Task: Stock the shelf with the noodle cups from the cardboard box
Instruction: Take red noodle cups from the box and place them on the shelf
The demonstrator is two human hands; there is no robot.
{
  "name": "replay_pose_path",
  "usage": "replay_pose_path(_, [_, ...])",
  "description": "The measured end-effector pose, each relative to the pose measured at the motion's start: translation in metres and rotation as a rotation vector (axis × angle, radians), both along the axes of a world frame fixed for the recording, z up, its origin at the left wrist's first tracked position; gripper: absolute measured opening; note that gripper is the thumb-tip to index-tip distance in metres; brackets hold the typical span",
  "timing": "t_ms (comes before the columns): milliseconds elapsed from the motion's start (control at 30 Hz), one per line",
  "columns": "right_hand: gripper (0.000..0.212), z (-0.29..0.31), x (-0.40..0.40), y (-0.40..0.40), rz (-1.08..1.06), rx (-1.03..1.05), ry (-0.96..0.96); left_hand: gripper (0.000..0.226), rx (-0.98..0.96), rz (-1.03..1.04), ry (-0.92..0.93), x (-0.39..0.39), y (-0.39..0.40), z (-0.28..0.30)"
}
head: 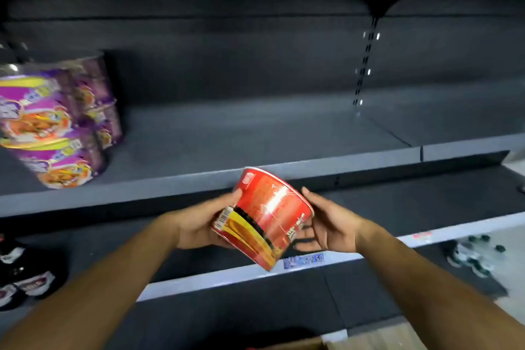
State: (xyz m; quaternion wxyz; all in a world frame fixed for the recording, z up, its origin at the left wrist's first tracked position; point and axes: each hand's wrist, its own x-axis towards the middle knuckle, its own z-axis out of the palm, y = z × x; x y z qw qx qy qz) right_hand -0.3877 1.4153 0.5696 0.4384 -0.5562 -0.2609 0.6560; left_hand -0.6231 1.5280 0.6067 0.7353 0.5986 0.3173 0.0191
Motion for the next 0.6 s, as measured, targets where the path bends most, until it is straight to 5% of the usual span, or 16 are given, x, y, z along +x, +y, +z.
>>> replay_pose_path(100, [0.047, 0.047, -0.01, 0.016, -0.014, 0.095, -0.086, 0.087, -0.005, 0.088, -0.172, -0.019, 0.009, 0.036])
replay_pose_path(200, [0.033, 0.088, -0.025, 0.03, -0.028, 0.215, -0.109, 0.093, 0.02, 0.284, -0.298, -0.029, 0.018, 0.066])
replay_pose_path(367, [0.008, 0.138, -0.058, 0.051, 0.012, 0.432, -0.201, 0.077, 0.273, 0.624, -0.355, -0.027, 0.029, 0.096])
replay_pose_path(600, [0.037, 0.167, -0.115, 0.089, -0.008, 0.586, -0.437, 0.079, 0.859, 0.942, -0.257, -0.023, 0.035, 0.111])
